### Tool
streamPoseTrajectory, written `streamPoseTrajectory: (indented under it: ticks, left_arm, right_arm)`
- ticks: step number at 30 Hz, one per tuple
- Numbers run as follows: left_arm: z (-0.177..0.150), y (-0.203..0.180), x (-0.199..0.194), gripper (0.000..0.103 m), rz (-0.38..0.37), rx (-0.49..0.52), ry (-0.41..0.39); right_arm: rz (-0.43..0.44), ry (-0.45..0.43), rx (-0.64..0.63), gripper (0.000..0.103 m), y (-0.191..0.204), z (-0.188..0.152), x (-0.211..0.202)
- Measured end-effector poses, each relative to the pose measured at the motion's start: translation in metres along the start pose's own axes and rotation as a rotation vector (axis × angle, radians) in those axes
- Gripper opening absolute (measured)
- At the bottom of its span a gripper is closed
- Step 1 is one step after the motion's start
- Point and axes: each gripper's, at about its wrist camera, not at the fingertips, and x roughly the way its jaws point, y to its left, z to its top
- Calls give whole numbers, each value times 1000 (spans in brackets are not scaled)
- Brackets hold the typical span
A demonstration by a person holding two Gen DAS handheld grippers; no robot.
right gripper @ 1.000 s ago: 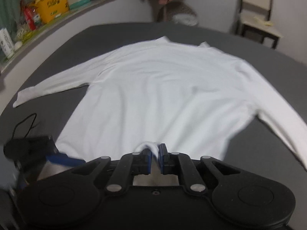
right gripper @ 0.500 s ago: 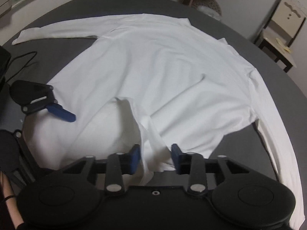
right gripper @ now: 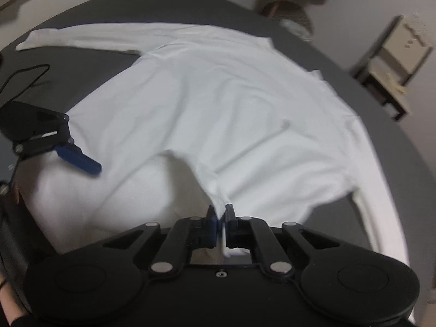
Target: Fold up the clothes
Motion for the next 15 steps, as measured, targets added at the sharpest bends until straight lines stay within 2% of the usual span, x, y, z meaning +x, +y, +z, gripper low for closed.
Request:
streamPoseTrajectory:
  ticks: [3,7,10,15]
  left_arm:
    - [-2,-1,2,98,24,24,21]
    - [-6,-11,7,98,41,120,69]
    - [-9,-20,14,98,22,186,124]
    - [-18,-27,22,98,52,248,179]
  right_arm:
    - [-60,26,27,6,-11,-26,-38]
    - [-153,88,70,3,-28,-79,-83]
    - [-195,169,106,2,-40,-112,-90]
    - [-162,295,193,2,-57,-137,-57]
